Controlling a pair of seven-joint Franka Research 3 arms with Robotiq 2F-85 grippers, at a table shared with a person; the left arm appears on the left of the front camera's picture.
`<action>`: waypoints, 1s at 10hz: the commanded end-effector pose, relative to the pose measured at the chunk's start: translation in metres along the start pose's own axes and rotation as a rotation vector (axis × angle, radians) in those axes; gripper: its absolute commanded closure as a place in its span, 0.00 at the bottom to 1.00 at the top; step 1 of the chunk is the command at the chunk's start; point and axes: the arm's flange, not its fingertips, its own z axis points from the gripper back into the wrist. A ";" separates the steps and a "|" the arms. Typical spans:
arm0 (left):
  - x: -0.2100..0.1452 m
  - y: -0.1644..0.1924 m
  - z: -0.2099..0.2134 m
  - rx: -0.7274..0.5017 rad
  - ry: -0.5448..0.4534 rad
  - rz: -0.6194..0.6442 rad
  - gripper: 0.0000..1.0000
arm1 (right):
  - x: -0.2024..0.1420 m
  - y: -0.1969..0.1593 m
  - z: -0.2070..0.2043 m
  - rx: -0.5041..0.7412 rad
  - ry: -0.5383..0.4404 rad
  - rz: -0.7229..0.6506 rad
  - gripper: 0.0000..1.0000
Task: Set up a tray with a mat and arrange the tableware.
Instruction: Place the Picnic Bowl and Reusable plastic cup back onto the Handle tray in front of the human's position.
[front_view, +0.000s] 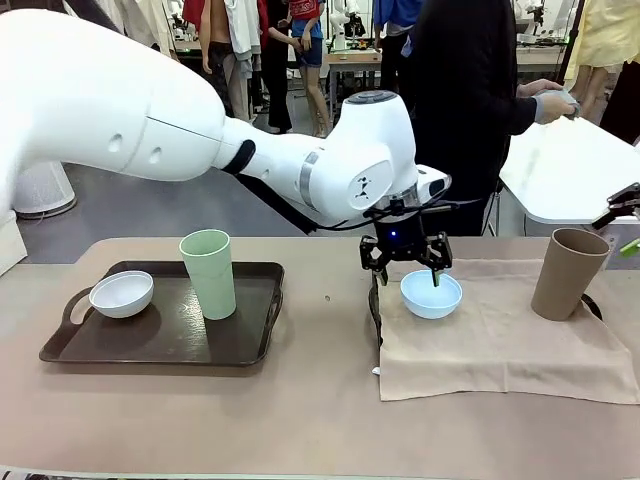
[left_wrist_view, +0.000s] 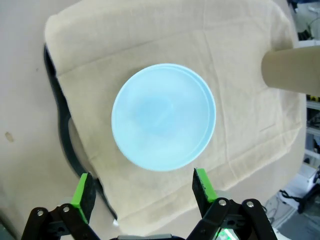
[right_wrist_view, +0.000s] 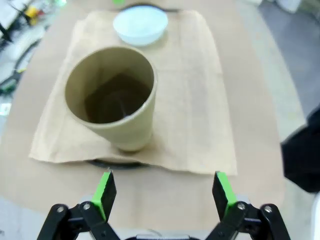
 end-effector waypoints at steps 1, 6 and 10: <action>-0.033 0.022 0.061 0.039 0.011 0.052 0.00 | 0.012 0.030 0.038 -0.037 0.136 -0.181 0.00; -0.108 0.066 0.232 0.306 -0.018 -0.049 0.00 | 0.135 0.122 0.096 -0.016 0.127 -0.822 0.00; -0.104 0.049 0.235 0.244 -0.021 -0.010 0.00 | 0.116 0.127 0.122 -0.092 0.231 -0.703 0.00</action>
